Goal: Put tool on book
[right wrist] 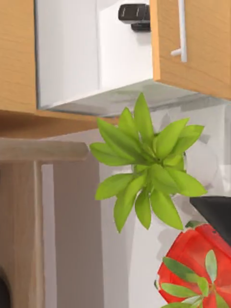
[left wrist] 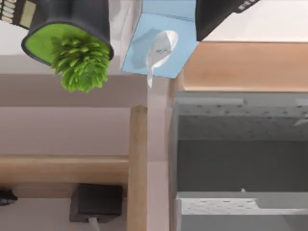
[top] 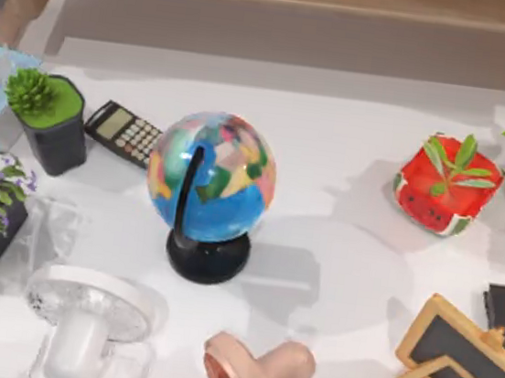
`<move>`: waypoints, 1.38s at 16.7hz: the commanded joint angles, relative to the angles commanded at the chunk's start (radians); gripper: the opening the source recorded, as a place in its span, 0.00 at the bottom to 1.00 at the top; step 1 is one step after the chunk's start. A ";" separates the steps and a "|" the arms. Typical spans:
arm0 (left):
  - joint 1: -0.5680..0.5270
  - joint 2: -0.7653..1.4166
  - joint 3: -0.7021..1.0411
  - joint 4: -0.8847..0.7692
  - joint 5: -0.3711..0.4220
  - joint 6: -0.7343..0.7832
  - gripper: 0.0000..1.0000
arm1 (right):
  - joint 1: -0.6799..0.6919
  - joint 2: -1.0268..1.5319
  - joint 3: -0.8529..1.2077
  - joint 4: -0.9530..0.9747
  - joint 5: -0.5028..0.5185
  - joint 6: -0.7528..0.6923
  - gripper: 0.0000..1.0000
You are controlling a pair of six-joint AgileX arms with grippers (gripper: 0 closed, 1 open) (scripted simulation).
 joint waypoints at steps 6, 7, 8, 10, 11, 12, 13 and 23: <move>0.000 0.000 0.000 0.000 0.000 0.000 1.00 | -0.101 0.692 0.672 -0.366 0.003 -0.010 1.00; 0.000 0.000 0.000 0.000 0.000 0.000 1.00 | -0.119 0.800 0.775 -0.428 0.003 -0.012 1.00; 0.000 0.000 0.000 0.000 0.000 0.000 1.00 | -0.136 0.906 0.876 -0.489 0.004 -0.014 1.00; 0.000 0.000 0.000 0.000 0.000 0.000 1.00 | -0.170 1.118 1.077 -0.607 0.005 -0.017 1.00; 0.000 0.000 0.000 0.000 0.000 0.000 1.00 | -0.186 1.222 1.174 -0.664 0.006 -0.018 1.00; 0.000 0.000 0.000 0.000 0.000 0.000 1.00 | -0.202 1.320 1.268 -0.718 0.007 -0.020 1.00; 0.000 0.000 0.000 0.000 0.000 0.000 1.00 | -0.218 1.413 1.357 -0.771 0.007 -0.022 1.00; 0.000 0.000 0.000 0.000 0.000 0.000 1.00 | -0.272 1.945 1.906 -1.053 0.003 -0.029 1.00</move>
